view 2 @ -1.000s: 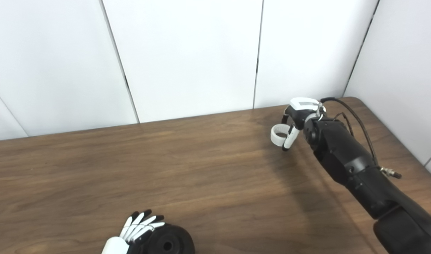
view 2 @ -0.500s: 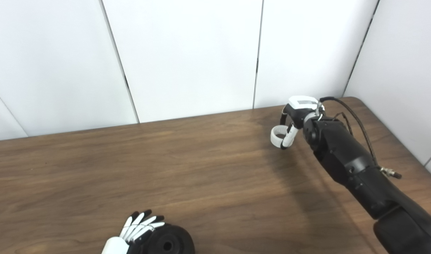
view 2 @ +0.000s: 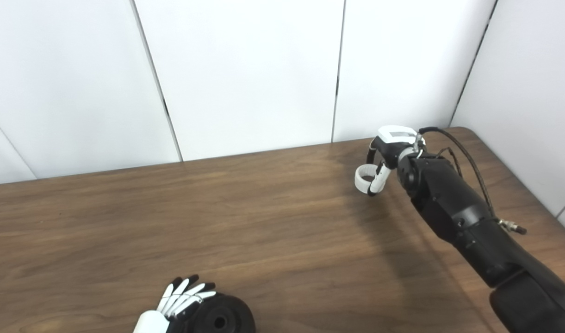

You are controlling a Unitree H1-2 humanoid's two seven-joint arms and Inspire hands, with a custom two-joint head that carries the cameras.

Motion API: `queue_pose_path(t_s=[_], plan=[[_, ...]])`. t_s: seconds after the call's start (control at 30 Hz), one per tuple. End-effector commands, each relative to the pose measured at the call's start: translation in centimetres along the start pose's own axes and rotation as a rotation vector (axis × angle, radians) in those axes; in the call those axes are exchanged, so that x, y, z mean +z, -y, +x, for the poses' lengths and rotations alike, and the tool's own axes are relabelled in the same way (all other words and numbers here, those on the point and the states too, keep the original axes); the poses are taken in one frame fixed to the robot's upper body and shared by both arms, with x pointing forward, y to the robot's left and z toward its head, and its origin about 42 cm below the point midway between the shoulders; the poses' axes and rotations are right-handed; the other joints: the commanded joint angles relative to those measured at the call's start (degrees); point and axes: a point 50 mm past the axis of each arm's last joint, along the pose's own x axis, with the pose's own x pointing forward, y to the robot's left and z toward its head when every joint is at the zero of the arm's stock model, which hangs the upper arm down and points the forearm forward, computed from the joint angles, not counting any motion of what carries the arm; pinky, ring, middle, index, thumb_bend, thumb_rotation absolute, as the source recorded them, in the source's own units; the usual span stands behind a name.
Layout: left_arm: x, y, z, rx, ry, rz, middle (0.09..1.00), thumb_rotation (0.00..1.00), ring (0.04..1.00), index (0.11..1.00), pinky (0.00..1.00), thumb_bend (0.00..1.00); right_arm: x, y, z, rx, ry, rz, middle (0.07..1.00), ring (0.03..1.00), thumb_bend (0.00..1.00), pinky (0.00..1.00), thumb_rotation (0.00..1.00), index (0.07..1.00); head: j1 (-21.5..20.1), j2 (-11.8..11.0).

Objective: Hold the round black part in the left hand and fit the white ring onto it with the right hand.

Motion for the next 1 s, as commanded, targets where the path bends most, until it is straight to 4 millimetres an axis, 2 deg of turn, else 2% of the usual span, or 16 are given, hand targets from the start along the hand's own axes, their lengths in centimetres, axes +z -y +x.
queue_pose_path(t_s=[0.0, 0.27, 0.3, 0.33, 0.4, 0.73, 0.97], plan=[[-2.3, 1.8, -2.2, -0.143, -0.14, 0.04, 0.837, 0.06, 0.939, 0.482, 1.0, 0.52, -0.1, 3.1, -0.1, -0.093, 0.019, -0.022, 0.878, 0.92, 0.85, 0.98, 0.18, 0.643, 0.06, 0.05], [-2.2, 1.6, -2.1, -0.151, -0.146, 0.04, 0.843, 0.06, 0.947, 0.483, 1.0, 0.52, 0.2, 2.3, 0.0, -0.087, 0.023, -0.008, 0.873, 0.922, 0.81, 0.96, 0.15, 0.618, 0.19, 0.0], [-2.2, 1.6, -2.1, -0.151, -0.146, 0.04, 0.844, 0.06, 0.948, 0.483, 1.0, 0.52, 0.2, 2.2, 0.0, -0.089, 0.025, -0.007, 0.871, 0.921, 0.67, 0.96, 0.15, 0.556, 0.19, 0.0], [-2.2, 1.6, -2.1, -0.149, -0.145, 0.04, 0.844, 0.06, 0.949, 0.483, 1.0, 0.52, 0.2, 2.1, 0.0, -0.093, 0.029, -0.003, 0.87, 0.92, 0.6, 0.96, 0.14, 0.525, 0.19, 0.0], [-2.3, 1.7, -2.1, -0.147, -0.143, 0.041, 0.84, 0.06, 0.944, 0.483, 1.0, 0.52, 0.2, 2.1, 0.0, -0.105, 0.037, 0.007, 0.856, 0.916, 0.54, 0.96, 0.14, 0.496, 0.18, 0.03], [-2.3, 1.9, -1.7, -0.141, -0.142, 0.037, 0.835, 0.06, 0.943, 0.482, 1.0, 0.52, -0.2, 2.0, -0.1, -0.128, 0.058, 0.016, 0.83, 0.913, 0.52, 0.99, 0.13, 0.488, 0.41, -0.21], [-1.9, 2.3, -1.3, -0.132, -0.135, 0.03, 0.828, 0.06, 0.934, 0.482, 1.0, 0.52, 0.1, 3.4, -1.0, -0.131, 0.105, 0.008, 0.84, 0.921, 0.52, 0.98, 0.14, 0.488, 2.32, 0.66]])
